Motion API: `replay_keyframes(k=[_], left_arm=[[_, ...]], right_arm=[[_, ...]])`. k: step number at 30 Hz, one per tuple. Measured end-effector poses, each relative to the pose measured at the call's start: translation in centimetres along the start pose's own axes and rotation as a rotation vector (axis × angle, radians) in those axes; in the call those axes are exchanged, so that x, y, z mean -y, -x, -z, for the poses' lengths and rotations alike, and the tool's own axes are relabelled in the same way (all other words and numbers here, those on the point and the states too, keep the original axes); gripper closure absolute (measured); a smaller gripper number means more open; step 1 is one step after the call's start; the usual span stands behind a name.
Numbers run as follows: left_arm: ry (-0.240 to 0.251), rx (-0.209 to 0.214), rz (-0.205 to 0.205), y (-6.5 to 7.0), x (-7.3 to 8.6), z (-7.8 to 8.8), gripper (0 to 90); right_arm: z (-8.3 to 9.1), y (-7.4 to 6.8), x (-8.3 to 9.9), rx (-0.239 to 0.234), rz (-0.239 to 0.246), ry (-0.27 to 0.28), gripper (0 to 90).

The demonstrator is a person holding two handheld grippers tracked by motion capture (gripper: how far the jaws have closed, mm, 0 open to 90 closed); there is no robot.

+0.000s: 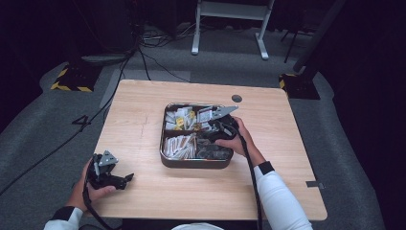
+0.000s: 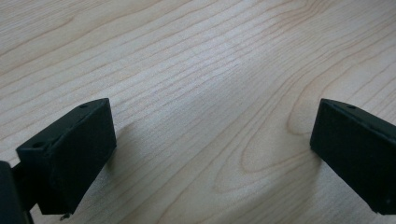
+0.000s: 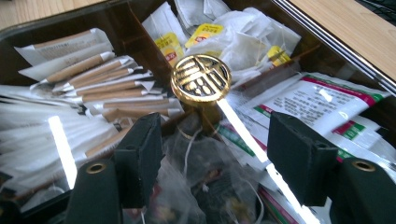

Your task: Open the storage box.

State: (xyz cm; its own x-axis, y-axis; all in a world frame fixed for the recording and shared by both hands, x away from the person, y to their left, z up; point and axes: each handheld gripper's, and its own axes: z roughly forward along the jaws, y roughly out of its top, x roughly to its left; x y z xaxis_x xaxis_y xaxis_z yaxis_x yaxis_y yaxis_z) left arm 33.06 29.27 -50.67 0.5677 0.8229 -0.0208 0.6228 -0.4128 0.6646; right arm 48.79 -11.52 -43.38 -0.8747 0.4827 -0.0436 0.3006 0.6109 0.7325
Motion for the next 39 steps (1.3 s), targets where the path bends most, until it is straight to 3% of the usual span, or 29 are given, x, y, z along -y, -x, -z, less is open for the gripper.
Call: replay_keyframes(k=[10,21,29,39], left_arm=[[0.0,-0.007,0.012,0.1,0.1,0.0,0.6],[-0.003,-0.016,0.017,0.2,0.0,0.1,0.7],[0.006,-0.019,0.022,0.3,0.6,0.5,2.2],[0.004,-0.026,0.039,0.2,1.0,0.9,2.2]], right_arm=[[-1.2,-0.4,-0.6,0.008,-0.01,-0.011,41.8],[-2.4,-0.9,-1.4,-0.037,-0.017,0.003,43.9],[-2.8,-0.8,-1.9,0.0,-0.047,0.007,58.2],[-2.6,-0.8,-1.9,0.01,-0.035,0.007,58.6]])
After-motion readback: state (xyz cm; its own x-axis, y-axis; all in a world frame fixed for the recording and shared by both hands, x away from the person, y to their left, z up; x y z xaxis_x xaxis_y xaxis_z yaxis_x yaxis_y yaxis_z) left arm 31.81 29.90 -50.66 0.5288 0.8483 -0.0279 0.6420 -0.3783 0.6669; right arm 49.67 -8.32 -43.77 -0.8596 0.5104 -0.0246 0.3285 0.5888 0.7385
